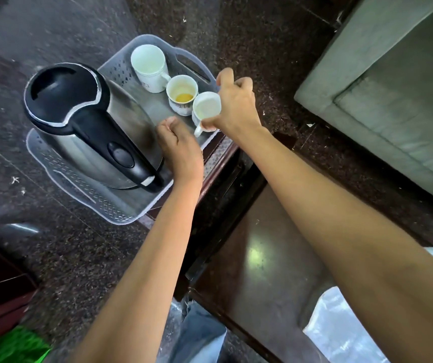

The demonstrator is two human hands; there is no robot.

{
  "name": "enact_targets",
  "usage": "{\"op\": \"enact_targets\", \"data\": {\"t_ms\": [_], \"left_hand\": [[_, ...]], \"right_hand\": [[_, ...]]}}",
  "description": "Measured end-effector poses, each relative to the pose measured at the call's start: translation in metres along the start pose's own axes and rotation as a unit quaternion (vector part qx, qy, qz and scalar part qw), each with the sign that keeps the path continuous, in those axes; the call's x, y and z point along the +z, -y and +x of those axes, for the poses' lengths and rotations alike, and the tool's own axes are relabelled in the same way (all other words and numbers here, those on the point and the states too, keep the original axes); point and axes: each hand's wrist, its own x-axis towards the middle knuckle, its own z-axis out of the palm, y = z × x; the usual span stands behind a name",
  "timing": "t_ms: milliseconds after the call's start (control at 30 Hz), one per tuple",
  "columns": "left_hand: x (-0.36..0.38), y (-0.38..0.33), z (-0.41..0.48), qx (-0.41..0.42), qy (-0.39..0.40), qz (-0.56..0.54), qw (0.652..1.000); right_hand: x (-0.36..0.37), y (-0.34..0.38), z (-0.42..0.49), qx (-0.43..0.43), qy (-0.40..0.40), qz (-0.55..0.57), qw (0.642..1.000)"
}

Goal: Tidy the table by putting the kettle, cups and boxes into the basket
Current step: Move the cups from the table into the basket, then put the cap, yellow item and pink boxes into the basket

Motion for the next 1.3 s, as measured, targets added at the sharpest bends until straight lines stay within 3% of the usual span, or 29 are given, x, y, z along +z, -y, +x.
{"op": "enact_targets", "data": {"t_ms": [267, 467, 733, 933, 1167, 1300], "left_hand": [[0.002, 0.0, 0.002, 0.013, -0.002, 0.032, 0.999], [0.012, -0.008, -0.019, 0.043, 0.004, 0.054, 0.998], [0.041, -0.005, -0.094, 0.087, 0.055, 0.05, 0.993], [0.067, 0.025, -0.186, 0.11, 0.117, 0.065, 0.985], [0.082, 0.081, -0.309, 0.162, 0.223, 0.125, 0.953], [0.08, 0.118, -0.364, 0.152, 0.281, 0.17, 0.932]], "right_hand": [[0.01, -0.005, 0.005, 0.034, -0.027, -0.034, 0.998], [0.009, -0.009, 0.003, -0.012, -0.038, -0.038, 0.998], [-0.039, -0.063, -0.086, -0.049, -0.301, 0.092, 0.948], [-0.081, -0.141, -0.193, 0.013, -0.376, 0.111, 0.92], [-0.076, -0.248, -0.329, 0.127, -0.337, 0.098, 0.928], [-0.052, -0.305, -0.401, 0.207, -0.323, 0.089, 0.919]]}}
